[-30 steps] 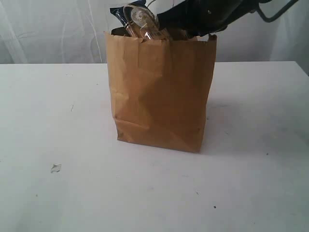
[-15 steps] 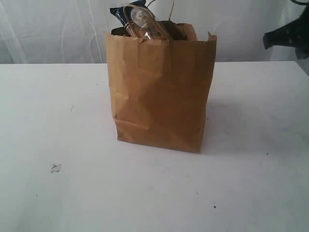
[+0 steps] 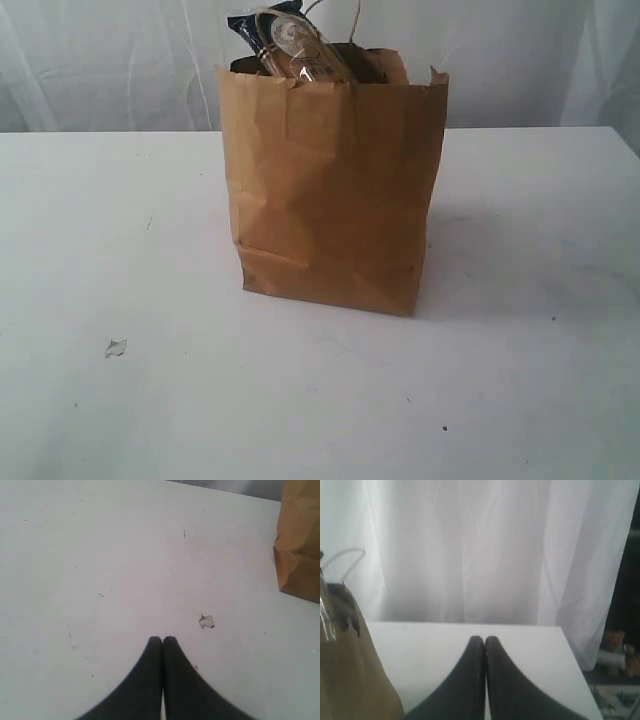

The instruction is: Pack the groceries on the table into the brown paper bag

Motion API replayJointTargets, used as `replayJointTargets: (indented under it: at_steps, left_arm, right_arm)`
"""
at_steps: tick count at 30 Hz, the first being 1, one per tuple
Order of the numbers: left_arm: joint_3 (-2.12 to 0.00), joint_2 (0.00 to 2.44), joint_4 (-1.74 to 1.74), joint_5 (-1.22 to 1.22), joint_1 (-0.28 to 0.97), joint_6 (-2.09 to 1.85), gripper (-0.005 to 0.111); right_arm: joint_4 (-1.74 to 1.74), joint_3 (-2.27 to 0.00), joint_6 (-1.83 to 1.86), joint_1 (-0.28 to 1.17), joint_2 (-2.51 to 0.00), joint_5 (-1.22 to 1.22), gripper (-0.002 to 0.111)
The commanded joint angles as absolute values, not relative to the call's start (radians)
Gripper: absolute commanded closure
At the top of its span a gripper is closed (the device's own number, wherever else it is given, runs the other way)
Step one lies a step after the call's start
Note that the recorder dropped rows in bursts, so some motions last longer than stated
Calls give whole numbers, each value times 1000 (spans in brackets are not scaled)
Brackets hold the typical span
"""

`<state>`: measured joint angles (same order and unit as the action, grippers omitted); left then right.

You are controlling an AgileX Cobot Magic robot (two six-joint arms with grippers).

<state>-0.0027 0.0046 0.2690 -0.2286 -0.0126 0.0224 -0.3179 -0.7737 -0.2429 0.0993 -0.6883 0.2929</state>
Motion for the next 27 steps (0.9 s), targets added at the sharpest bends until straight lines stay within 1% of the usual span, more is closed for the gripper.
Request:
replayJointTargets:
  at_steps: [1,12,17,19,24,25,27]
  left_arm:
    - [0,0,276,-225,-12,22,107]
    - [0,0,276,-225,-12,22,107]
    - [0,0,276,-225,-12,22,107]
    - [0,0,276,-225,-12,22,107]
    - [0,0,276,-225,-12,22,107]
    - [0,0,276,-225,-12,22,107]
    - [0,0,276,-225,-12,22,107]
  right_arm:
    - [-330,-757,-247,91,-528,268,108]
    - [-325,-757,-247,91,-263,297,108]
    - [-353,-751,-247,91,-186,433,108]
    - [-356,-730,-248,91,-164,442,108]
    - [-327,-633,-259,91,-129,255,108]
    - [-283,-626,-224,91,-125,221,108]
    - [-141,-609,-25,84,-125,119,108]
